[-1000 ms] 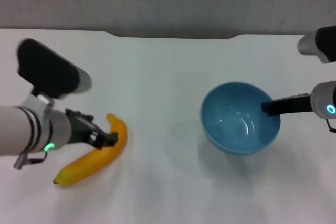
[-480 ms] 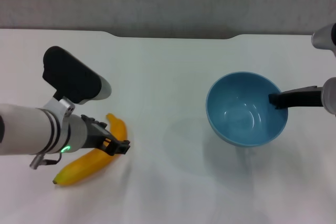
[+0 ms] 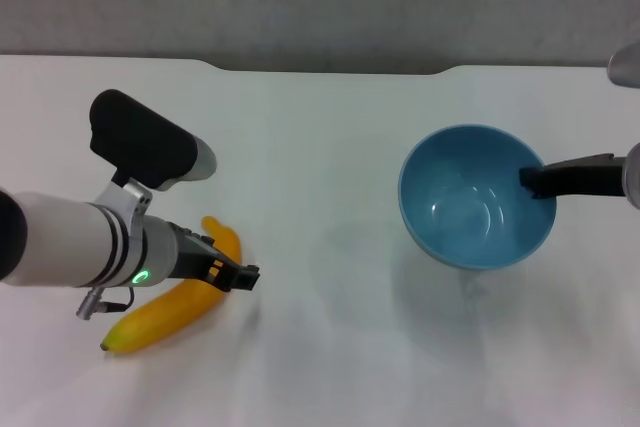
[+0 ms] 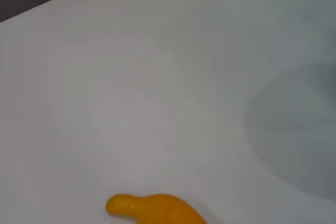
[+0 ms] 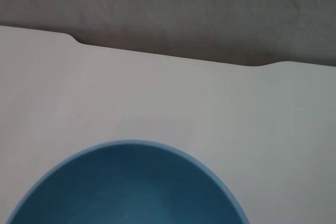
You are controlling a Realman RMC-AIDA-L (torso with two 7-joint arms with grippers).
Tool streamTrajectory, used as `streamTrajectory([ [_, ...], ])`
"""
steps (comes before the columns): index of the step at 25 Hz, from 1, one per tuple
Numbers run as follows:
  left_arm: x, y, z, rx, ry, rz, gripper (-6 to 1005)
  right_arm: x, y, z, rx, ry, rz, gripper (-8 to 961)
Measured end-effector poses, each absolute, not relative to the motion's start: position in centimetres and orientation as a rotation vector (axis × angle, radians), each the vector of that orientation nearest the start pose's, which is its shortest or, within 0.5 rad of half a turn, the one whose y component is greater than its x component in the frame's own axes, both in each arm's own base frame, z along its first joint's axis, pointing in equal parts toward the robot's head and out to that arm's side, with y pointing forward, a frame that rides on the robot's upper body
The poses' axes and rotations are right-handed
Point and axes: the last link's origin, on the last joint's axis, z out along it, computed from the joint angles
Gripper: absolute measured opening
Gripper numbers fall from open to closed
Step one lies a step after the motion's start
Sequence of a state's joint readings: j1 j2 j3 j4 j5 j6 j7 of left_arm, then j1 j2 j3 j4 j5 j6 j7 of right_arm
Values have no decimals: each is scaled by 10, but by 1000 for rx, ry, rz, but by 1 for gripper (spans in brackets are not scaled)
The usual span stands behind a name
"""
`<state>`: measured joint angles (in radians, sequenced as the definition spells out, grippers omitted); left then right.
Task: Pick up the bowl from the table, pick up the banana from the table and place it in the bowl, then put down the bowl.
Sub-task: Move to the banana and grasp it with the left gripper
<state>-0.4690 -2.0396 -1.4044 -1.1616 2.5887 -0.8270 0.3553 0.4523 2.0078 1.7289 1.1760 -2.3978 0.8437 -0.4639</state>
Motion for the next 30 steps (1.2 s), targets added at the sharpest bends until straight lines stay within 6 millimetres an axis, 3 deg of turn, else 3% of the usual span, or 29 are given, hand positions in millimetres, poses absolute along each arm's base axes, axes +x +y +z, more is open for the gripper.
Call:
streamTrajectory([
  [30,-258,375,-54,-2278,-899,291,721,228,405,24,-2140,1045,145,35],
])
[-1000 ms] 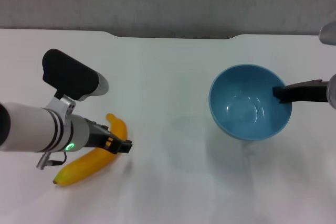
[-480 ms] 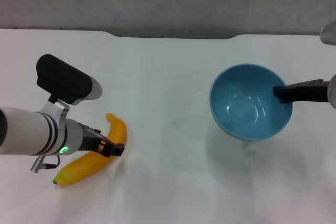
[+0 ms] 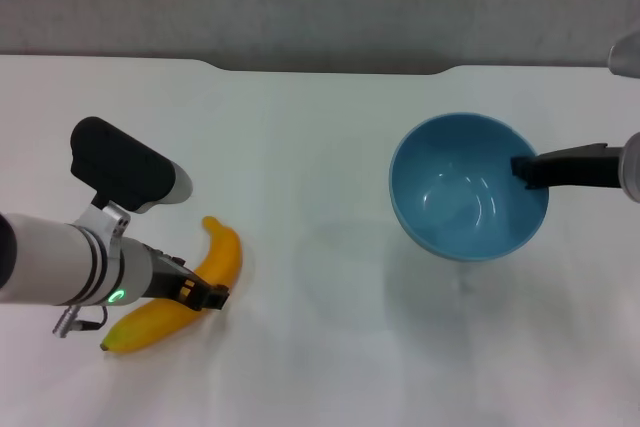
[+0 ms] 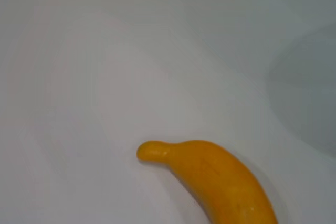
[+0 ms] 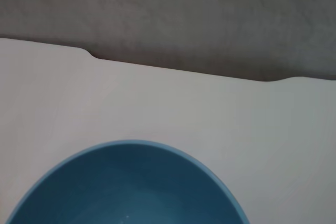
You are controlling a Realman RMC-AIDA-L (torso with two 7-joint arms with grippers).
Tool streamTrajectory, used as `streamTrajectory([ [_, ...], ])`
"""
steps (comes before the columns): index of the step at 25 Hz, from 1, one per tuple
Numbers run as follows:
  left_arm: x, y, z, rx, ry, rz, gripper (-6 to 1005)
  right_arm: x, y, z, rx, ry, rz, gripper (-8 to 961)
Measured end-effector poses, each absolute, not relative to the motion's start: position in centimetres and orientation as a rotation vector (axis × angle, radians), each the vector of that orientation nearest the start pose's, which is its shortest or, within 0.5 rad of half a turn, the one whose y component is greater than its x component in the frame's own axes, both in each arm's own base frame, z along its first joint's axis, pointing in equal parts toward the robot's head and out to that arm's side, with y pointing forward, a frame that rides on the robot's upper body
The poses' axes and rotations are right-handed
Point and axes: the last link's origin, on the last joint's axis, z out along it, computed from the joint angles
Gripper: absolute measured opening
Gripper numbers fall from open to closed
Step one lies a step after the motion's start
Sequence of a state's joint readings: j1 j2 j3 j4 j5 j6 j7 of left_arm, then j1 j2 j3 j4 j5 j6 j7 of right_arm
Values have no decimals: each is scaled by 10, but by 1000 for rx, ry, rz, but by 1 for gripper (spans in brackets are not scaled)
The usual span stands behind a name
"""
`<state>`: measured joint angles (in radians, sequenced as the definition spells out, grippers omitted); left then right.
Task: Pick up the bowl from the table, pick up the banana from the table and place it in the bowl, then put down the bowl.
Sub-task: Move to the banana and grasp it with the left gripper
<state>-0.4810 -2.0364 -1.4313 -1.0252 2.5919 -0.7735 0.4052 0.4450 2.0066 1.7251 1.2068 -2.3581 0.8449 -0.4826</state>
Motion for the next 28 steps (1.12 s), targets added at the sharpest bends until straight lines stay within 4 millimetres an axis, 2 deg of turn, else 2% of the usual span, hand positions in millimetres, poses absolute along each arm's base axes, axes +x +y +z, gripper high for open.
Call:
streamTrajectory([
  [13,-276,376,-57,-2253,-946,342,683,226,404,23,-2151,1035,140,36],
  [28,-275,378,-54,-2237,-962,323,638,227,403,22,-2154,1030,136,36],
])
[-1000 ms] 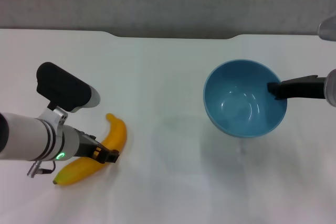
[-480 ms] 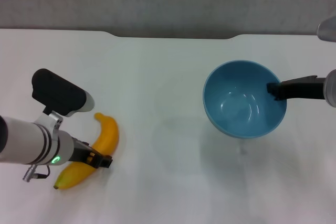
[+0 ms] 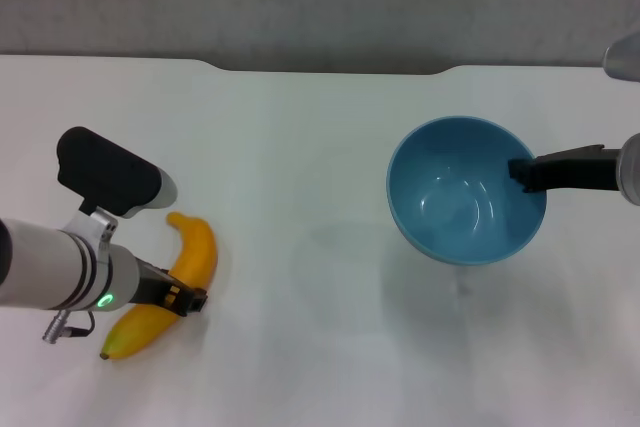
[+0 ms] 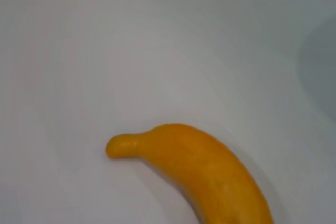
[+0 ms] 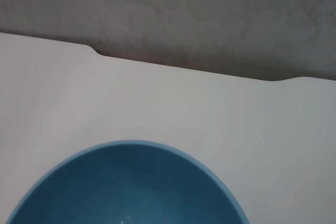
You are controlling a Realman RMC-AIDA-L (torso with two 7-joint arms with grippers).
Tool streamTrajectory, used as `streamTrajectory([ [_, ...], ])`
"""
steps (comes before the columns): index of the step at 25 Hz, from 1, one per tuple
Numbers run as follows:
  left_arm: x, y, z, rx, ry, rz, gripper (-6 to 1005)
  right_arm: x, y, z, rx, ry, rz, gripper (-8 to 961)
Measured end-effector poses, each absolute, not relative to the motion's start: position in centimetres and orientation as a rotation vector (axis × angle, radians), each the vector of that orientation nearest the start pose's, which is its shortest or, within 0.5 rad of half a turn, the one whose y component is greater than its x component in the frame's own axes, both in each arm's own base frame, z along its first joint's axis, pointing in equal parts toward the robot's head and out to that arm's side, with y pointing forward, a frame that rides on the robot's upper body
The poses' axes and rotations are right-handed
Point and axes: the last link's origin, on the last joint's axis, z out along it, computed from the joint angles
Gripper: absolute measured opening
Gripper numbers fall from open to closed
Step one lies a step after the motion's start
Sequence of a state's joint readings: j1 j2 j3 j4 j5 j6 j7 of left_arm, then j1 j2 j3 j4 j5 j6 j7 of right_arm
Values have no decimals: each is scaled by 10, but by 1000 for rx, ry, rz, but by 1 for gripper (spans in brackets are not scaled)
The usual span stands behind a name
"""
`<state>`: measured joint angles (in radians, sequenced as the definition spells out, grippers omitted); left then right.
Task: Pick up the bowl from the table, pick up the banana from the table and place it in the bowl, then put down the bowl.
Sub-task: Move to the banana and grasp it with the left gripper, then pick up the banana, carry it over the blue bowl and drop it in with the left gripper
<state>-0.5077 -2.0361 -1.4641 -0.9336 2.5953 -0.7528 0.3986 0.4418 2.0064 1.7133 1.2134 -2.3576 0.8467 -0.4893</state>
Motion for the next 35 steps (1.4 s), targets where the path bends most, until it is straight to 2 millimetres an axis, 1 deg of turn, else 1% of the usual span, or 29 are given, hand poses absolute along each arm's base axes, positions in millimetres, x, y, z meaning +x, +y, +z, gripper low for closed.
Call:
streamTrajectory([
  [1,-275,378,-54,-2239,-961,324,635,227,403,22,-2154,1030,136,36],
  [4,-274,378,-54,-2242,-960,323,577,228,403,22,-2154,1032,135,36],
  [6,-270,379,-54,-2248,-954,312,538,229,402,22,-2152,1039,131,36],
  [8,-261,380,-52,-2258,-944,294,499,231,402,21,-2150,1046,127,36],
  [11,-244,382,-45,-2270,-931,250,503,234,402,18,-2151,1060,117,36],
  [12,-231,384,-37,-2268,-916,200,504,234,402,15,-2158,1061,109,36],
  [13,-225,383,-32,-2266,-911,176,505,234,402,15,-2158,1061,109,36],
  [14,-225,383,-32,-2266,-911,176,506,235,401,11,-2165,1067,107,36],
  [16,-210,383,-21,-2259,-882,109,509,236,401,8,-2166,1081,112,36],
  [19,-187,379,-10,-2267,-850,-4,512,239,402,-4,-2174,1126,126,36],
  [24,-154,374,-4,-2306,-833,-178,519,240,403,-19,-2194,1176,128,35],
  [25,-143,373,-1,-2320,-837,-251,520,240,403,-21,-2196,1185,135,35],
  [26,-137,372,0,-2326,-839,-291,521,240,402,-24,-2200,1199,151,35],
  [27,-137,372,0,-2326,-839,-291,522,239,401,-27,-2205,1211,173,35],
  [30,-123,370,2,-2339,-853,-424,526,236,402,-37,-2229,1238,232,35],
  [32,-118,368,3,-2339,-859,-518,528,232,403,-42,-2248,1250,273,35],
  [35,-114,364,-1,-2350,-860,-635,532,228,404,-47,-2273,1253,305,35],
])
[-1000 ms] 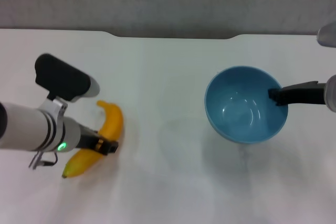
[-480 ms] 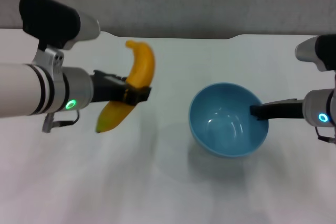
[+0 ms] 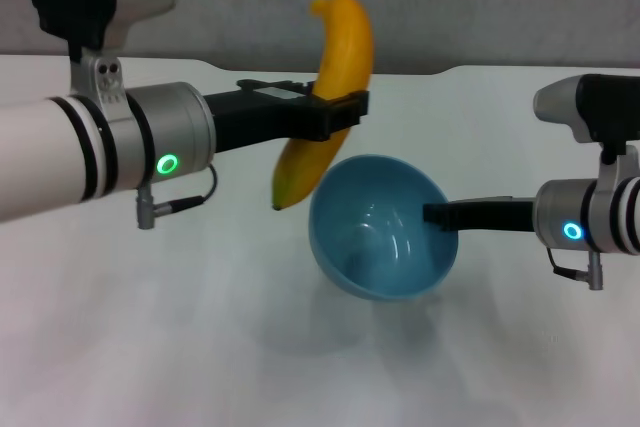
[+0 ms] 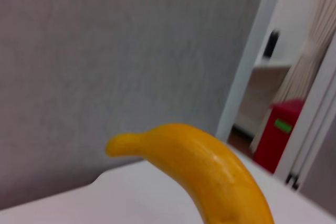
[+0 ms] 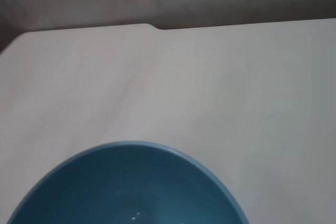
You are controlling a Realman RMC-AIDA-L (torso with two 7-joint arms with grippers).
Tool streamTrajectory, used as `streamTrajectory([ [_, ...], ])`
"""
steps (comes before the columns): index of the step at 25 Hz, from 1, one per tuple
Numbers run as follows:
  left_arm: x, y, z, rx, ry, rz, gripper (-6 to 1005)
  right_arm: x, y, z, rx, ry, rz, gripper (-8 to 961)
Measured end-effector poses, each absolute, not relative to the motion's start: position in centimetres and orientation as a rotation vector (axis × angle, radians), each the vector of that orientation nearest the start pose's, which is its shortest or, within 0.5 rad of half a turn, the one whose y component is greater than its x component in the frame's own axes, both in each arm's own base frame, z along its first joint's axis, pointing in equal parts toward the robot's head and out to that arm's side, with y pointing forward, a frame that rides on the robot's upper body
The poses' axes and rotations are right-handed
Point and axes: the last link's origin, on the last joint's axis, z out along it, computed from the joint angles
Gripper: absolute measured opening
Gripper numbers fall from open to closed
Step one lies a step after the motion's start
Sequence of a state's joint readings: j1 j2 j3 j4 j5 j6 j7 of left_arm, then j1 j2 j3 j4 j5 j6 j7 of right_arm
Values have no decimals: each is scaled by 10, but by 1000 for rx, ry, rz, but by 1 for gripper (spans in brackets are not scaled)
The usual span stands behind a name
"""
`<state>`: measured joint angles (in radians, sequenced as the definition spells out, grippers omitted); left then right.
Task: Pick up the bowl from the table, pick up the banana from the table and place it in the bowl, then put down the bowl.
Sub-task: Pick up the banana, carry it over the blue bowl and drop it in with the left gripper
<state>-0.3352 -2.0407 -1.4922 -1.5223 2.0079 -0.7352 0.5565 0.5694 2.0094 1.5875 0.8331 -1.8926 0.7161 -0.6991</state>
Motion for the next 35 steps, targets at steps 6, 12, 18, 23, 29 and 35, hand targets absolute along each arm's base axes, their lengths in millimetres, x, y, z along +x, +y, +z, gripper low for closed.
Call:
streamTrajectory([
  [6,-127,365,-19,-2359,-929,-721,539,218,405,-53,-2306,1245,319,35],
  [12,-134,365,-31,-2355,-952,-762,547,208,406,-53,-2327,1239,350,35],
  [18,-145,362,-40,-2340,-958,-821,554,205,407,-54,-2335,1237,357,35],
  [23,-157,361,-42,-2313,-987,-867,560,204,409,-51,-2336,1239,362,35],
  [29,-167,358,-48,-2304,-975,-920,567,203,410,-49,-2330,1242,368,36],
  [35,-164,354,-57,-2361,-927,-914,575,204,412,-44,-2322,1253,378,36],
])
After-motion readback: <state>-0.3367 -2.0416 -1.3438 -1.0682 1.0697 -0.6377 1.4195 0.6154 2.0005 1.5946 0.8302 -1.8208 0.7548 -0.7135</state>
